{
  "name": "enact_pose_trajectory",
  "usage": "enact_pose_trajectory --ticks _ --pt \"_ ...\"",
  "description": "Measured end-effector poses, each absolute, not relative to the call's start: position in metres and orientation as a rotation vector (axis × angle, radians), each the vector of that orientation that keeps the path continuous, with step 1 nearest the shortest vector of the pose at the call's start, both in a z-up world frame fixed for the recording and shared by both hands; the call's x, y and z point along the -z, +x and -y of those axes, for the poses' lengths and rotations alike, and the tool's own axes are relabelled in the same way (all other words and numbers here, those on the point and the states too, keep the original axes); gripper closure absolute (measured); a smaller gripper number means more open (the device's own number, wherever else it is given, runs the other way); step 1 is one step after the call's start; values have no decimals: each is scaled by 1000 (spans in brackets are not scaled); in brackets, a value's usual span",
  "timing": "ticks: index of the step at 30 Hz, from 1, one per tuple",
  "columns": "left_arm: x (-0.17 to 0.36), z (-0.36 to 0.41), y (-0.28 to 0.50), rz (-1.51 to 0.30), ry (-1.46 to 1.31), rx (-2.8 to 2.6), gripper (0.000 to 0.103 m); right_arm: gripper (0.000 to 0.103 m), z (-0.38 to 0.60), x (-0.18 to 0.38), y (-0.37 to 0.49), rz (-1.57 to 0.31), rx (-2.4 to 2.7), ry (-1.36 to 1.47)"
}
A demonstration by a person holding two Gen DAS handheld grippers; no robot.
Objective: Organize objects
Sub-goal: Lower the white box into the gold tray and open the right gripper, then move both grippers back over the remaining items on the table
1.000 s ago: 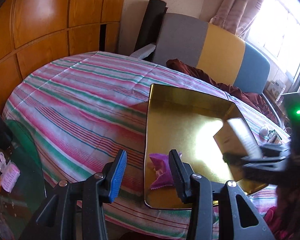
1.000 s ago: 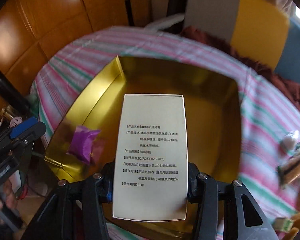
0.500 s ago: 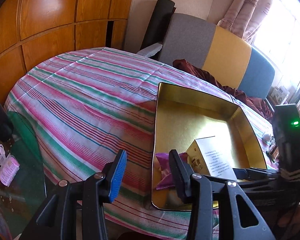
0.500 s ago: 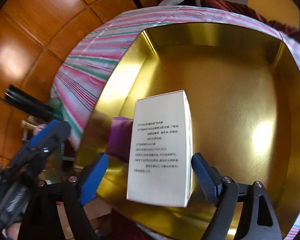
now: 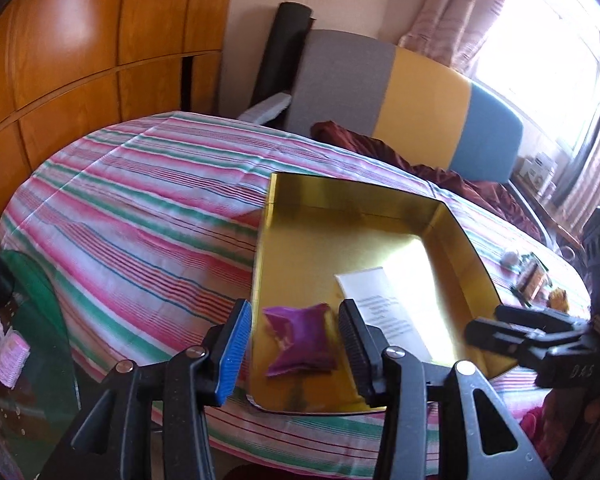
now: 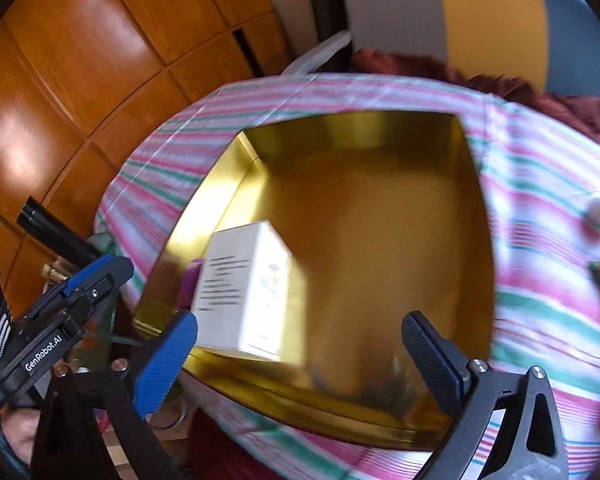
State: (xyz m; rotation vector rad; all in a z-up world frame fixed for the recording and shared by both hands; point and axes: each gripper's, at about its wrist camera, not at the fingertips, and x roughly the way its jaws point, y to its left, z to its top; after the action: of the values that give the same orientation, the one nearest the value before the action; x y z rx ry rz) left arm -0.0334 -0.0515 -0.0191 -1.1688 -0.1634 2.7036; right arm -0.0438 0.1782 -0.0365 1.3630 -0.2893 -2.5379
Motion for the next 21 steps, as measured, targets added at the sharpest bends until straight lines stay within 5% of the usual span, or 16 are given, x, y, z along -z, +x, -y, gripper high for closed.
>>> enact_pose_trajectory --ticks 13,21 --pt "-1 -36 -29 89 -1080 -2422 36 0 -339 8 33 418 2867 1368" --pt "-6 -167 -4 -190 -1007 -2106 34 0 -474 -7 102 645 3196 1435"
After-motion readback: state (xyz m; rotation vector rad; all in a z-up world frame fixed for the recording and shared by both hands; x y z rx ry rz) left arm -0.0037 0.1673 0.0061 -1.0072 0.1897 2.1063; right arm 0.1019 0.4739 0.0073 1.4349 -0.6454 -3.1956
